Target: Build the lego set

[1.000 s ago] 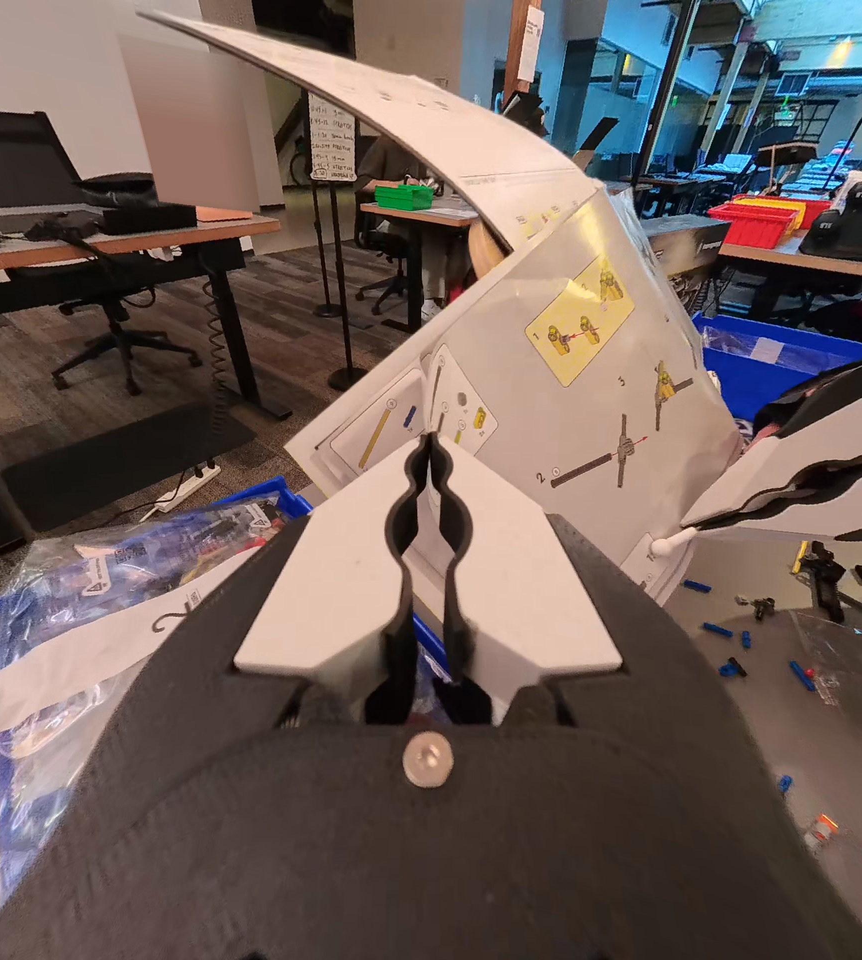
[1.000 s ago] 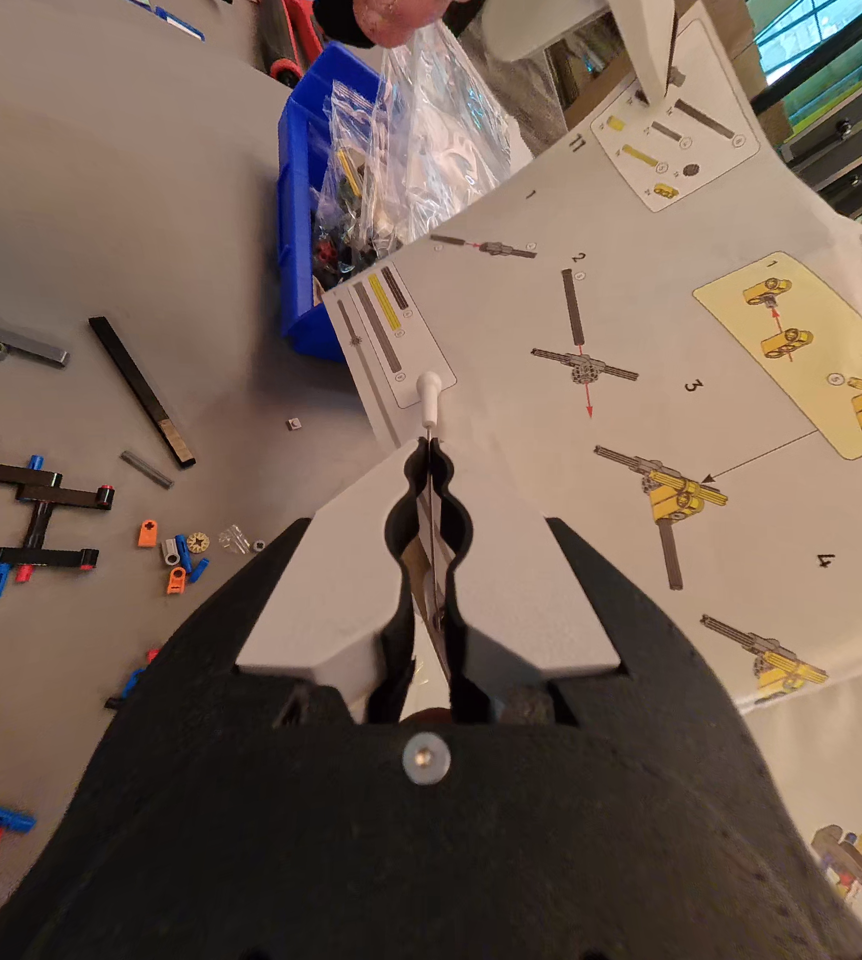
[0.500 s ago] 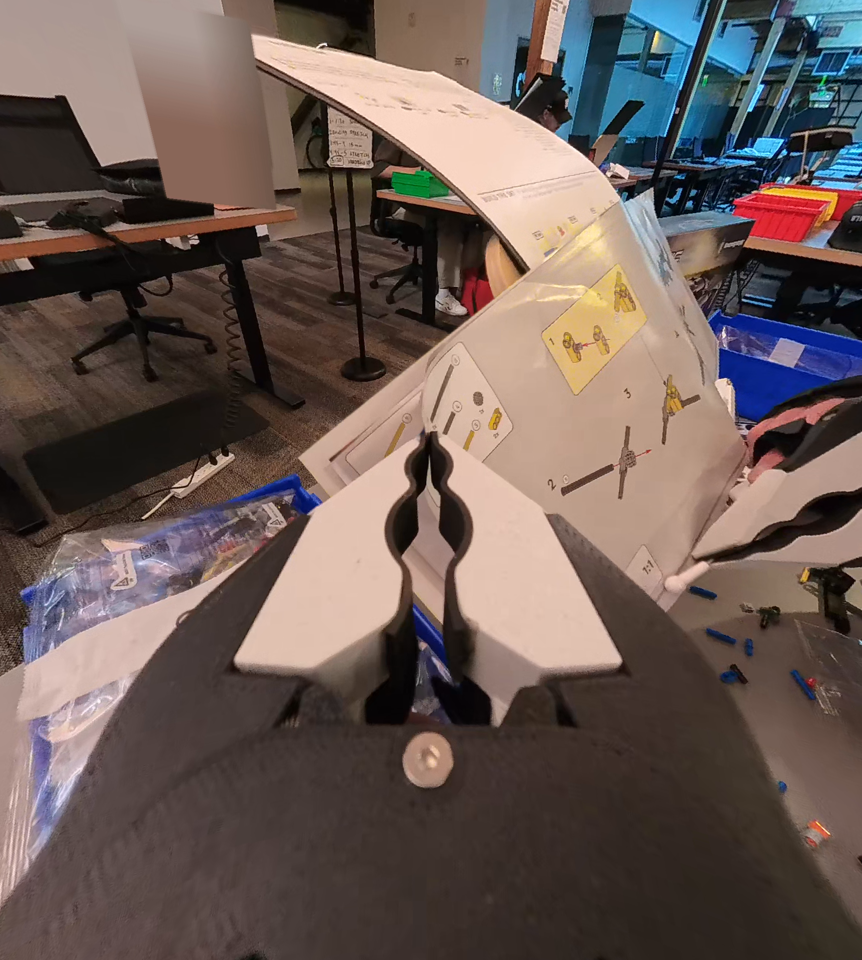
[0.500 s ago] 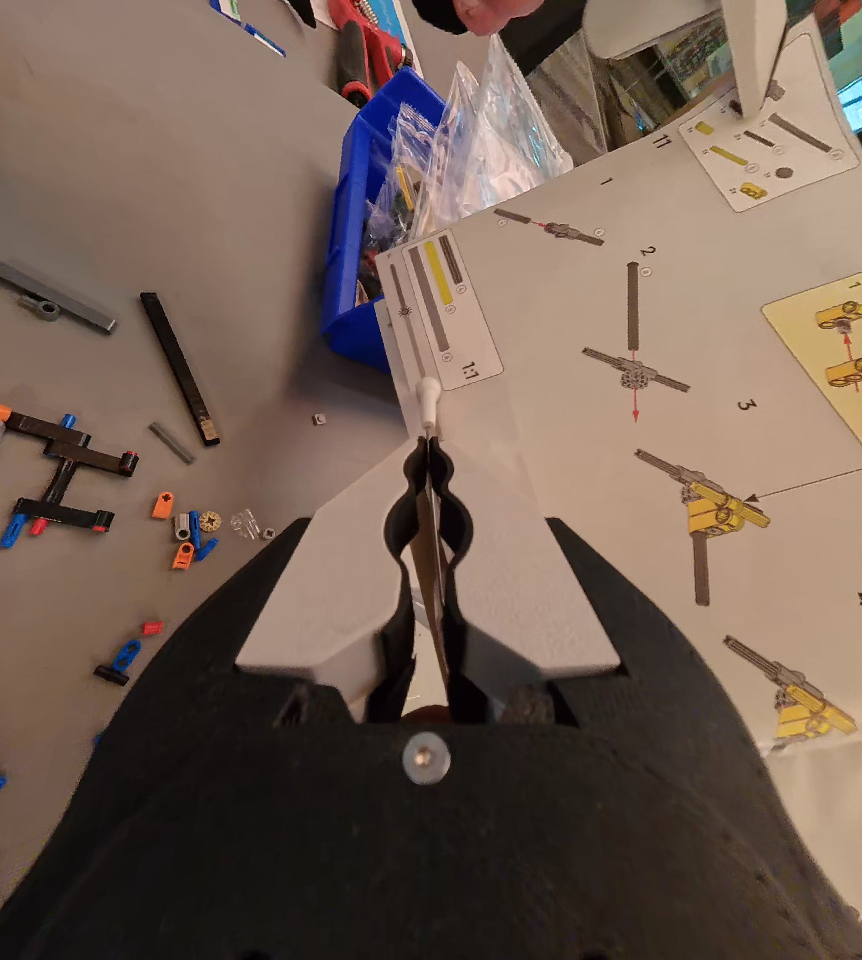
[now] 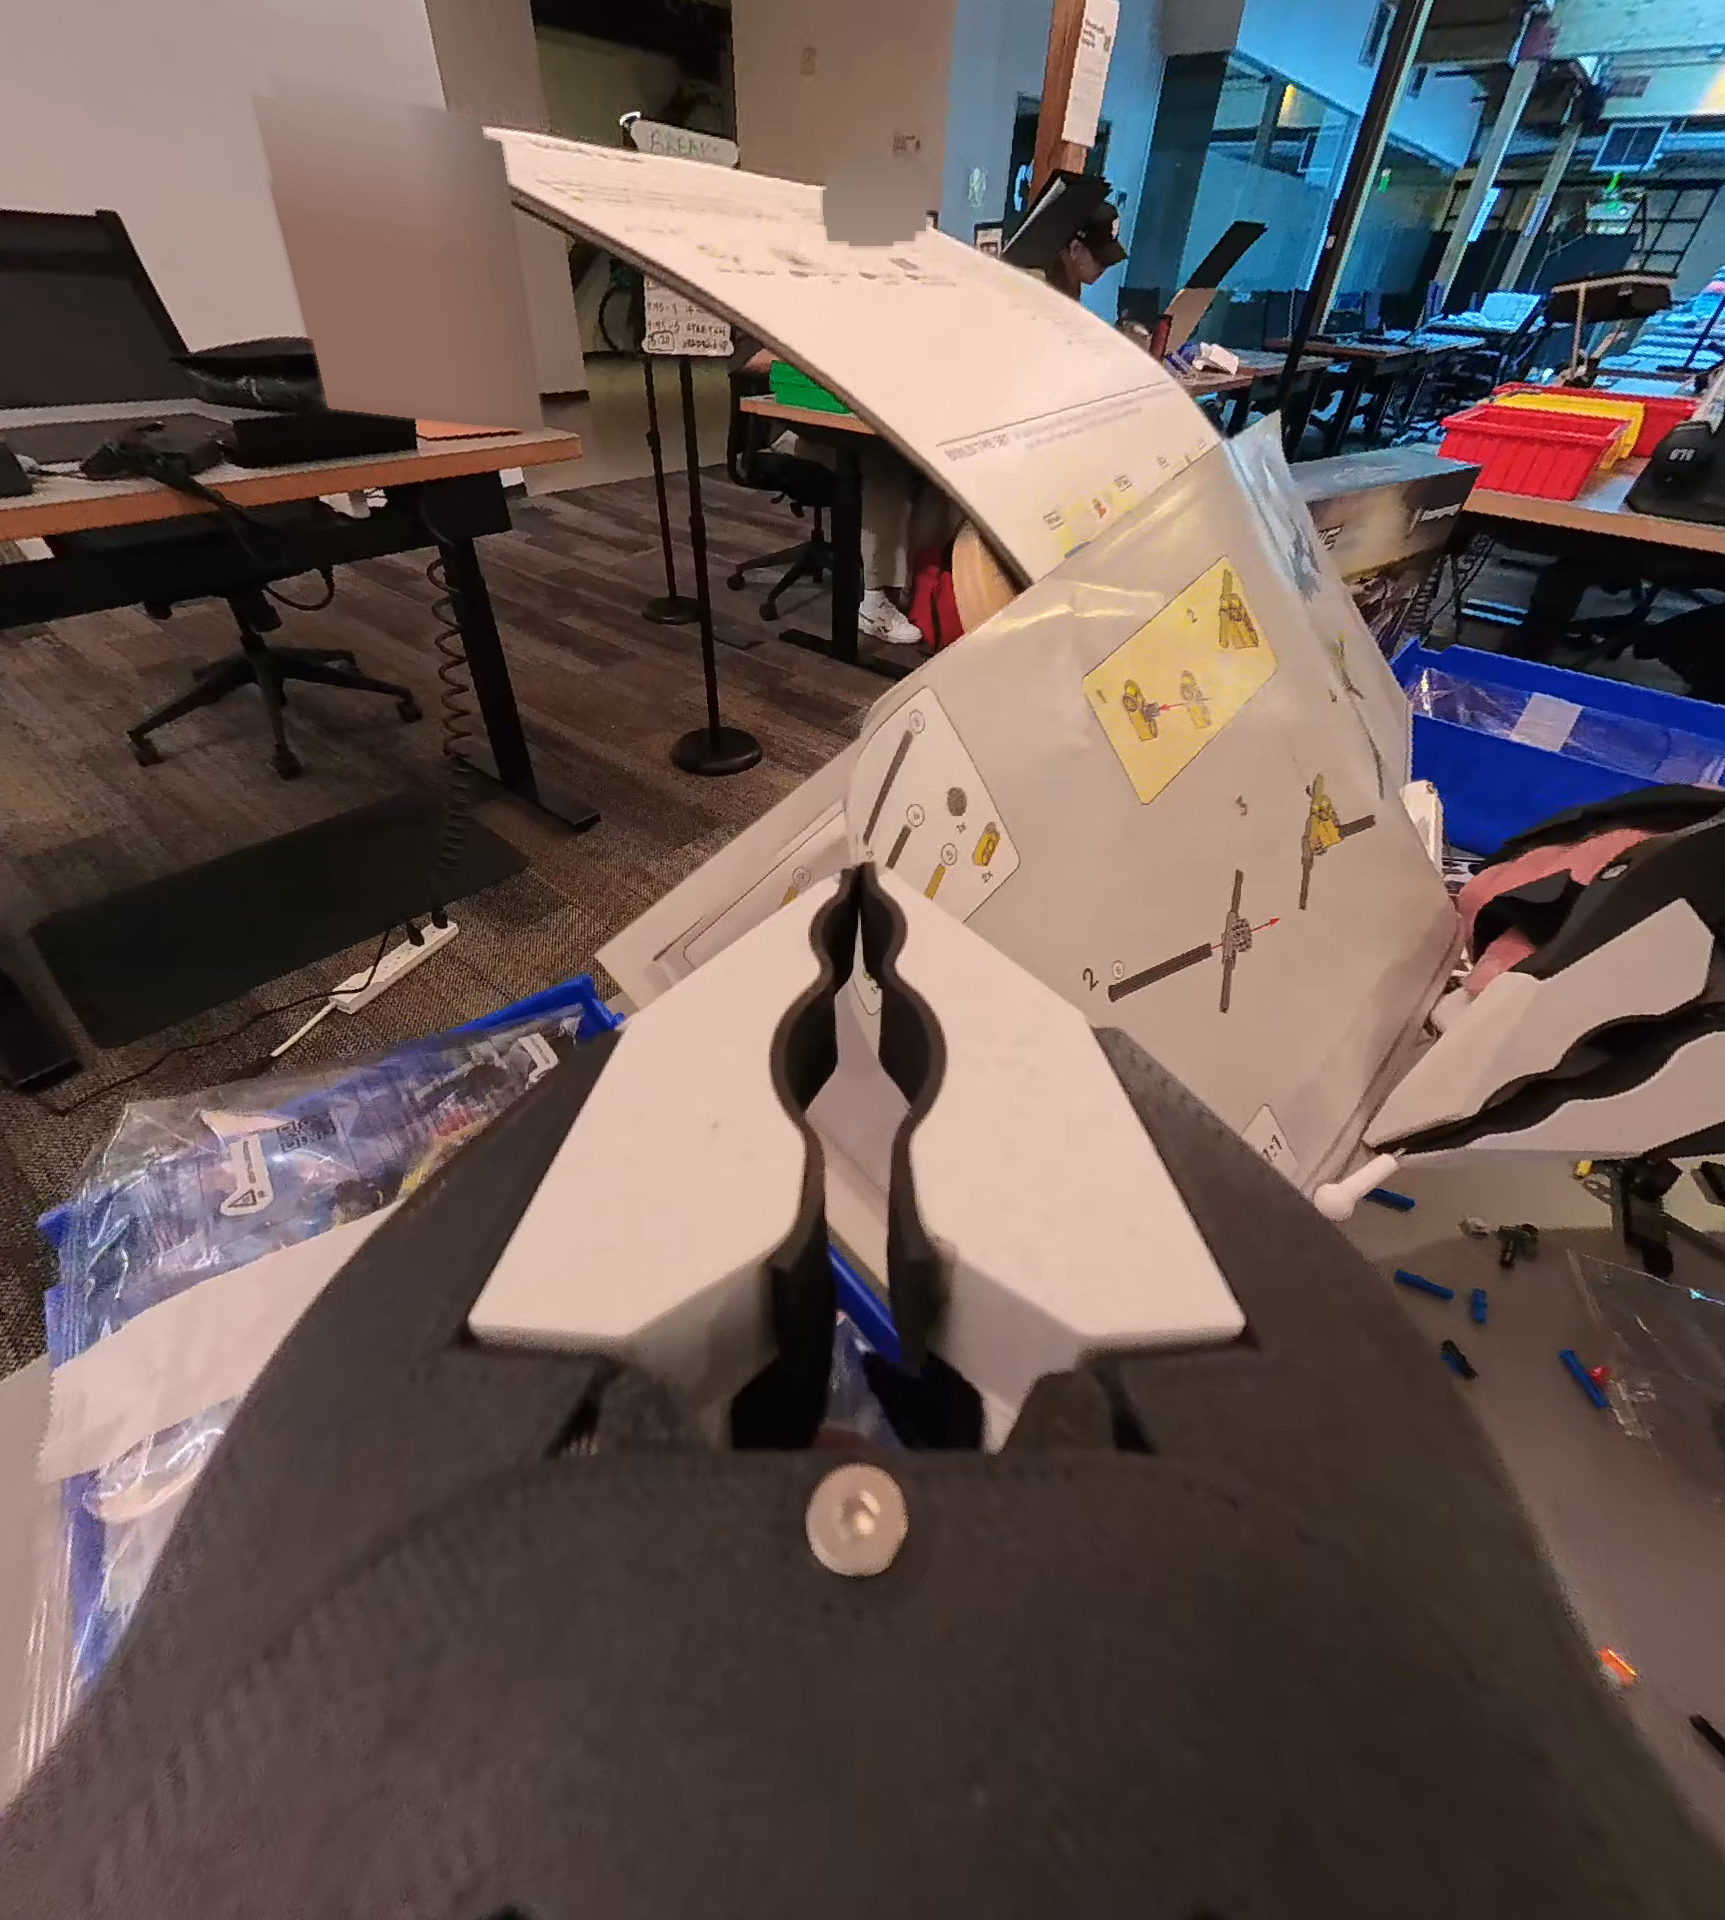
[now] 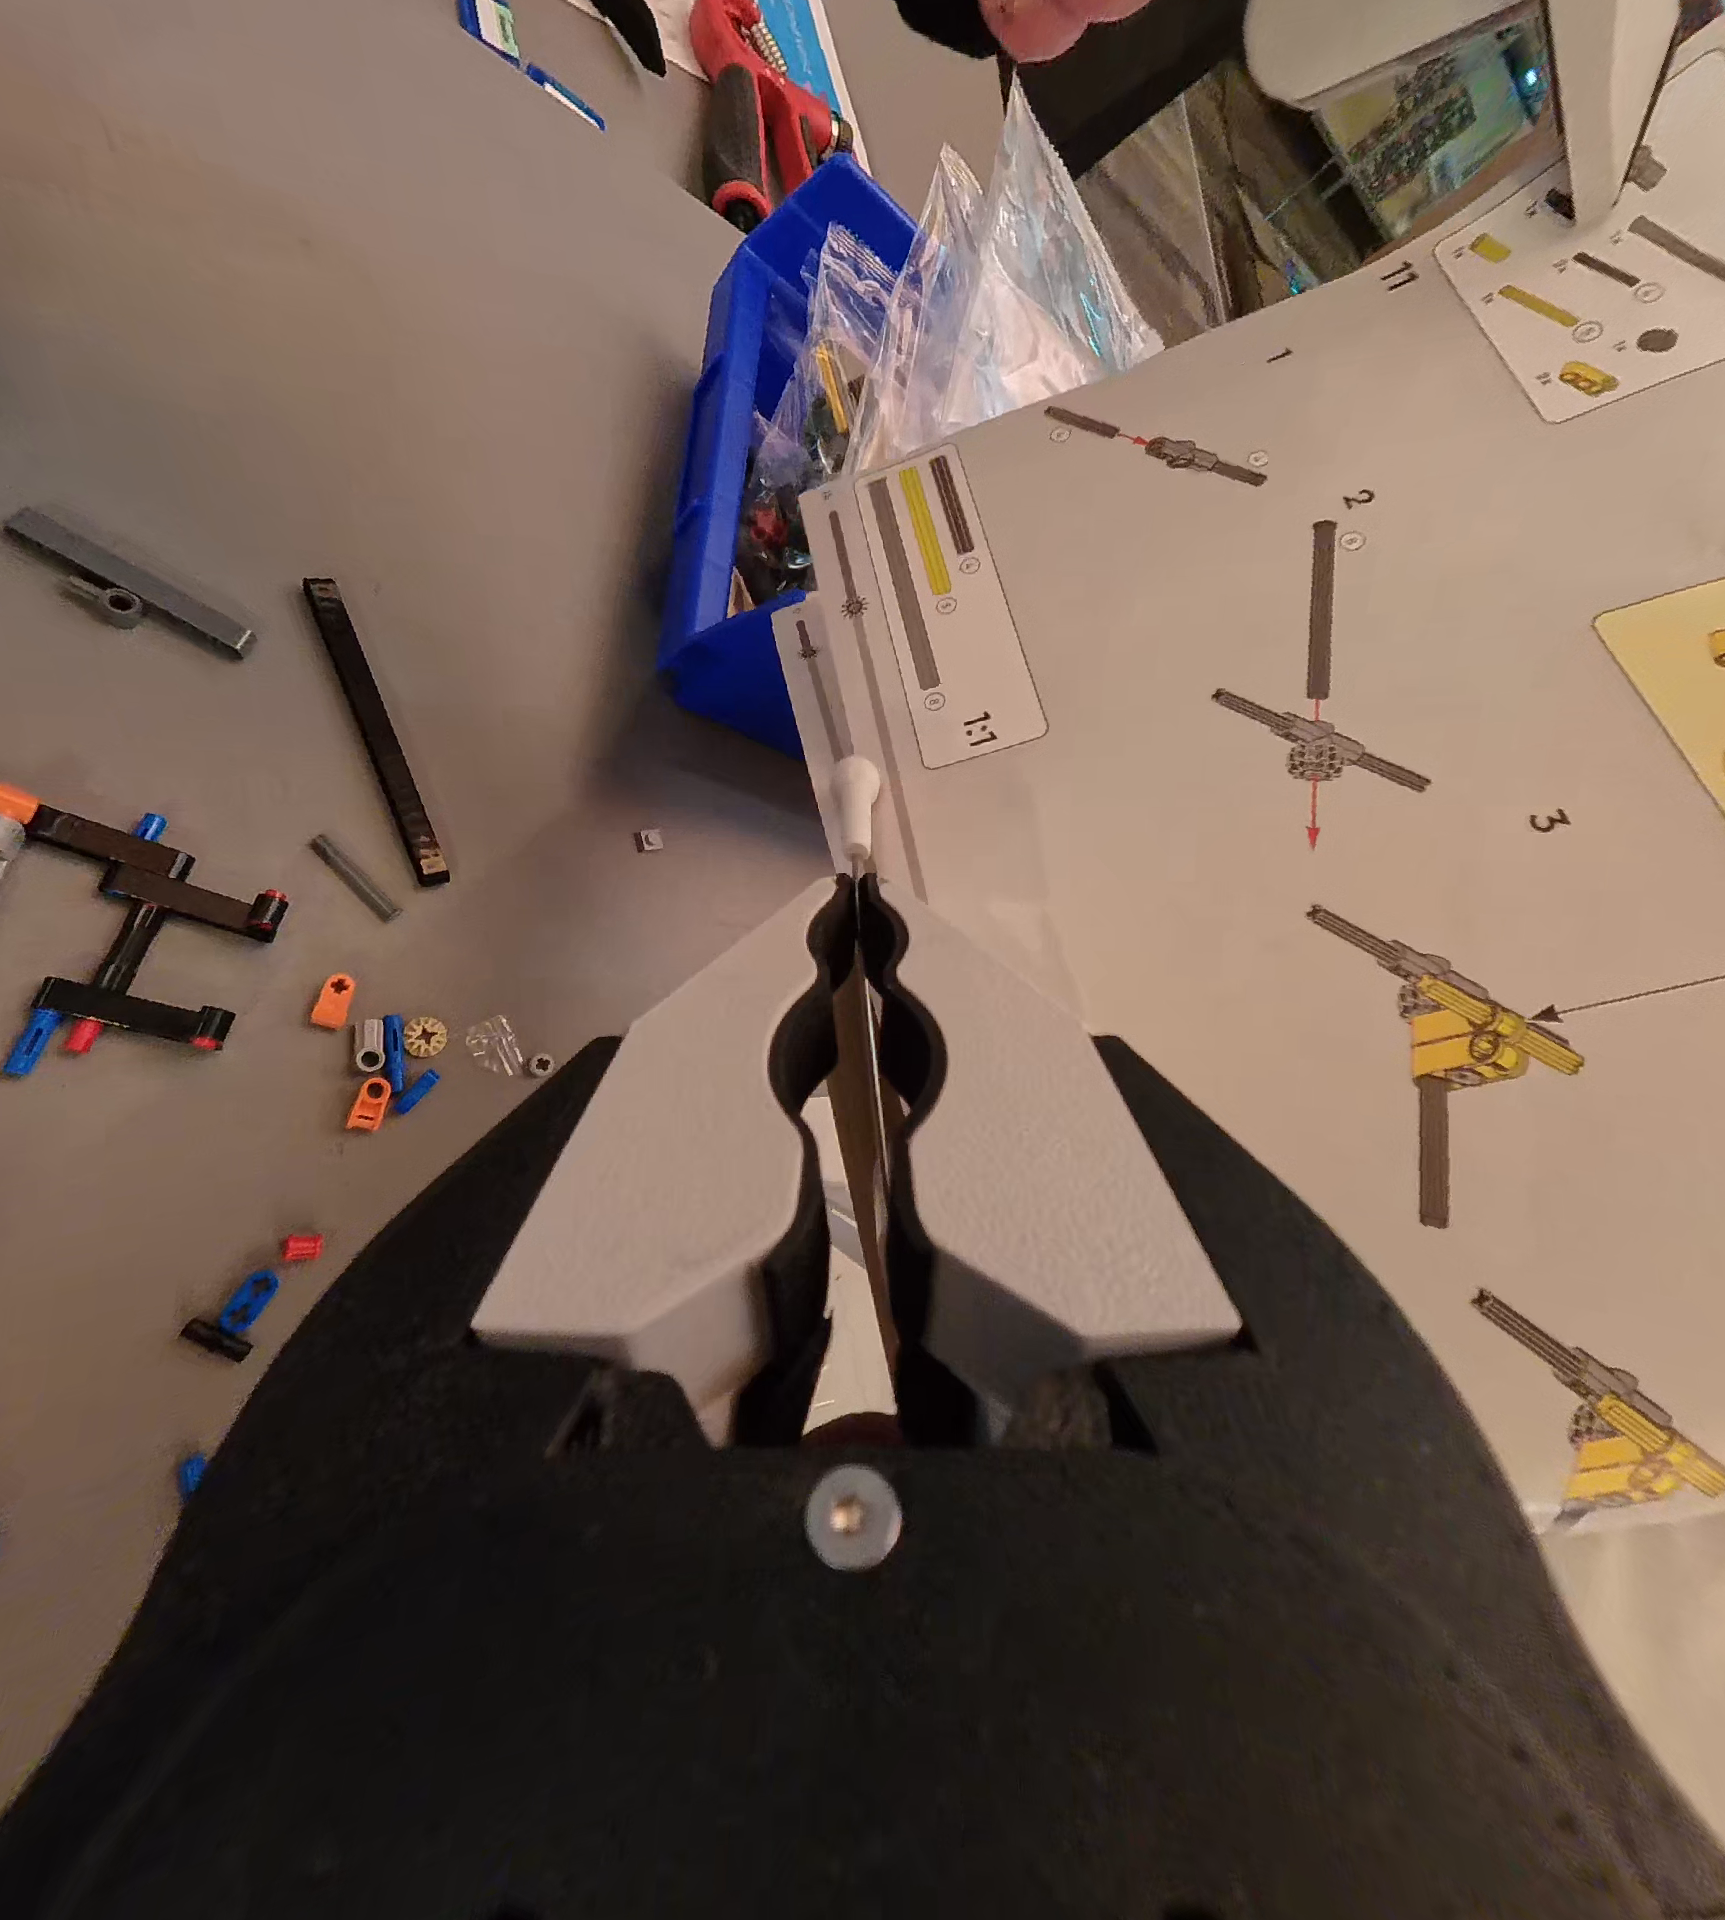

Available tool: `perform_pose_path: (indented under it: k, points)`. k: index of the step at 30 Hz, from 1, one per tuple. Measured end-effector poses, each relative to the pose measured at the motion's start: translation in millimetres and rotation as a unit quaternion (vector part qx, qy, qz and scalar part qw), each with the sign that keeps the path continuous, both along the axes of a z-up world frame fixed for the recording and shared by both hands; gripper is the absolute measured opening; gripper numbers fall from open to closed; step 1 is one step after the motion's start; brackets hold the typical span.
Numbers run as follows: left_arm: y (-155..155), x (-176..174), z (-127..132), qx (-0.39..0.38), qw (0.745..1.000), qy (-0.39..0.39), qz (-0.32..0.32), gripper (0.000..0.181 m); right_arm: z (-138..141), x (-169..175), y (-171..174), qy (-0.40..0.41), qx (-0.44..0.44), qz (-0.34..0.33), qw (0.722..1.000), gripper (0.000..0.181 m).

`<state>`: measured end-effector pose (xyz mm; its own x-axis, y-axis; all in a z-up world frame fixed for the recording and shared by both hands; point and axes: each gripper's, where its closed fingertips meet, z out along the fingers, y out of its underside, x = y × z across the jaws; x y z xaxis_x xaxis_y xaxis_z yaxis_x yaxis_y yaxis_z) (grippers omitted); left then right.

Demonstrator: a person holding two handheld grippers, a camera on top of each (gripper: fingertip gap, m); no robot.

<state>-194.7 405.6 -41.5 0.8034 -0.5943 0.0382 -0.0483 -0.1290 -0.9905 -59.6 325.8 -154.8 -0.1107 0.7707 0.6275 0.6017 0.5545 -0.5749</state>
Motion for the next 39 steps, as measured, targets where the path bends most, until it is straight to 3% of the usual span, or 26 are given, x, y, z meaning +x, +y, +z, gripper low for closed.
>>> perform_pose_path:
  k: [19,23,28,34,39]
  points:
    - [-9,13,26,0.009,1.000,0.001,-0.028,0.000,-2,-1,-2,-0.005,0.004,0.002,1.000,0.001]
    - [-12,12,29,0.011,1.000,0.003,-0.029,0.000,4,-3,-15,0.000,-0.002,0.025,1.000,0.015]
    - [-15,12,30,0.014,0.999,0.002,-0.035,0.000,60,-11,-19,0.057,0.014,0.045,0.997,0.028]
    - [-25,20,35,0.026,0.998,0.004,-0.055,0.000,142,-30,28,0.109,0.032,0.013,0.993,0.057]
    - [-42,42,50,0.045,0.995,0.022,-0.091,0.000,176,-54,50,0.104,0.051,0.016,0.993,0.060]
